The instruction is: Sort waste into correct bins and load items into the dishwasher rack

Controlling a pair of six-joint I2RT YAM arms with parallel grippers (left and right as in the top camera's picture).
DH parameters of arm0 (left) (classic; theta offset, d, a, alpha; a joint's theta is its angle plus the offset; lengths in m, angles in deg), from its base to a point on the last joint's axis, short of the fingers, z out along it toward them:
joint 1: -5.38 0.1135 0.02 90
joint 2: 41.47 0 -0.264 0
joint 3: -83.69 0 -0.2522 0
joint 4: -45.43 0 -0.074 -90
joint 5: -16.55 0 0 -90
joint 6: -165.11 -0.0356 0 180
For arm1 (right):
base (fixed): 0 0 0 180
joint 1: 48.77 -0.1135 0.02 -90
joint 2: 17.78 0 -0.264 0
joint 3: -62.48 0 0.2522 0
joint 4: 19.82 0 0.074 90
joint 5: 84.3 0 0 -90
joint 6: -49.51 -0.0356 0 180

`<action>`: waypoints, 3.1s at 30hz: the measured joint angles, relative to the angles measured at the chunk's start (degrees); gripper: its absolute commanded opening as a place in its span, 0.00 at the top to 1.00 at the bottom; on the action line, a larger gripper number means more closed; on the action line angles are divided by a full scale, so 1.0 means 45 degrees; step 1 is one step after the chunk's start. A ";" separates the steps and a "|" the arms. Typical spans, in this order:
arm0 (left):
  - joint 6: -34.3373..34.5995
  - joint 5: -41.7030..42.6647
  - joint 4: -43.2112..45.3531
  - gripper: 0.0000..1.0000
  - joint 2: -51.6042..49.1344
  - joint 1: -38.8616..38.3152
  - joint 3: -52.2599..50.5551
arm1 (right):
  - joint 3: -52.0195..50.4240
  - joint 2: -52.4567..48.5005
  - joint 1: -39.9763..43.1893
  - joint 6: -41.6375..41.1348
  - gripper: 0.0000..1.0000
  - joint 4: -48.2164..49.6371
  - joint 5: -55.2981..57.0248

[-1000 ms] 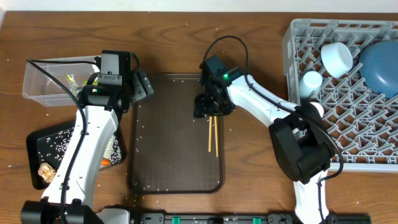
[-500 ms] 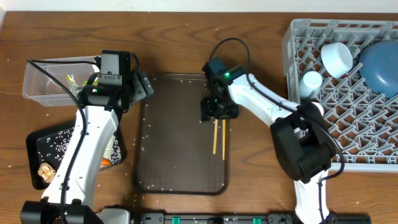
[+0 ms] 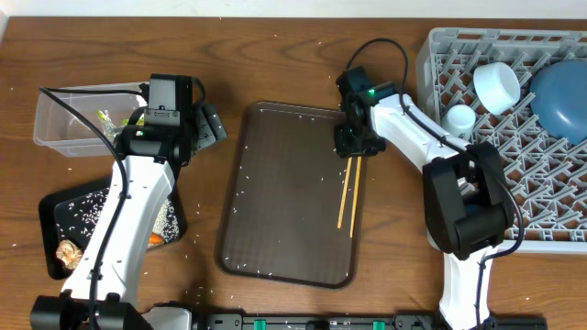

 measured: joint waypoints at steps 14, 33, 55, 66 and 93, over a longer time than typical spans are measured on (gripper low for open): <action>0.0000 0.0000 0.0000 0.02 0.0000 0.0000 0.0000 | 0.0262 -0.0452 -0.0967 0.1574 0.99 -0.0107 0.0568; 0.0000 0.0000 0.0010 0.02 0.0000 0.0000 0.0000 | 0.4750 -0.1185 -0.0321 0.2215 0.99 -0.3288 -0.0656; 0.0000 0.0000 0.0000 0.02 0.0000 0.0000 0.0000 | 0.7922 0.0675 0.6290 0.3152 0.99 -0.8140 0.0821; 0.0000 0.0000 0.0000 0.02 0.0000 0.0000 0.0000 | 0.7927 0.0680 0.8519 0.3133 0.99 -0.8621 0.1608; 0.0000 0.0000 0.0000 0.02 0.0000 0.0000 0.0000 | 0.7305 -0.0335 -0.0068 0.5542 0.25 -0.0461 0.1156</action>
